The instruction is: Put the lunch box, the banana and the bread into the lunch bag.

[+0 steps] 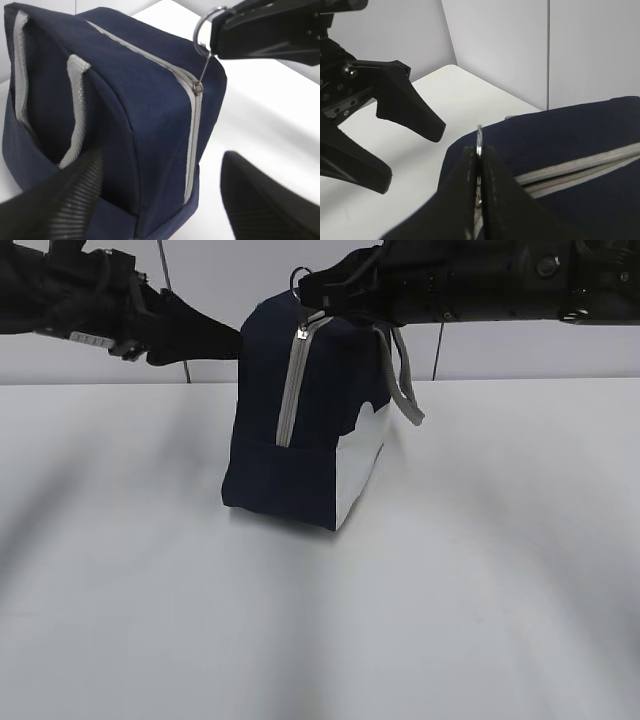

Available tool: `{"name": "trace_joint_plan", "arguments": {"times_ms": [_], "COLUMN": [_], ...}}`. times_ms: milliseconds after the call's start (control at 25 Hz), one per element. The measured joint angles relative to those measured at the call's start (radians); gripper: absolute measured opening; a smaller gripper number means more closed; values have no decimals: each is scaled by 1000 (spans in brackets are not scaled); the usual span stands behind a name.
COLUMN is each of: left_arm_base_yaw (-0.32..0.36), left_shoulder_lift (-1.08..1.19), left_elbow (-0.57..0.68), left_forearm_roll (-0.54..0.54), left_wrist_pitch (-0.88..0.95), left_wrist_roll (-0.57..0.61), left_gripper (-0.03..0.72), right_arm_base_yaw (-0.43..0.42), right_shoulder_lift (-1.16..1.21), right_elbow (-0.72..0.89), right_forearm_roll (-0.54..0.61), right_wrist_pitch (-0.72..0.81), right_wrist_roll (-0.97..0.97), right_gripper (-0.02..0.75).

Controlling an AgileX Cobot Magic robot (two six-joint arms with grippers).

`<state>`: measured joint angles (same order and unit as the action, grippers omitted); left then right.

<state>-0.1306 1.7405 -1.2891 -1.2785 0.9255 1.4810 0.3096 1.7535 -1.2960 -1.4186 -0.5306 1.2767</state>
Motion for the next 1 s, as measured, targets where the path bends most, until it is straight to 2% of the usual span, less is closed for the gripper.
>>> {"name": "trace_joint_plan", "arguments": {"times_ms": [240, 480, 680, 1000], "left_arm_base_yaw": [0, 0, 0, -19], "left_shoulder_lift": [67, 95, 96, 118], "left_elbow": [0, 0, 0, 0], "left_forearm_roll": [-95, -162, -171, -171], "left_wrist_pitch": [30, 31, 43, 50], "left_wrist_roll": [63, 91, 96, 96], "left_gripper": [496, 437, 394, 386], "right_arm_base_yaw": [0, 0, 0, 0], "right_shoulder_lift": [0, 0, 0, 0], "right_elbow": [0, 0, 0, 0], "right_forearm_roll": [-2, -2, -2, -2], "right_wrist_pitch": [0, 0, 0, 0], "right_wrist_roll": [2, 2, 2, 3], "right_gripper": [-16, -16, -16, -16]}}
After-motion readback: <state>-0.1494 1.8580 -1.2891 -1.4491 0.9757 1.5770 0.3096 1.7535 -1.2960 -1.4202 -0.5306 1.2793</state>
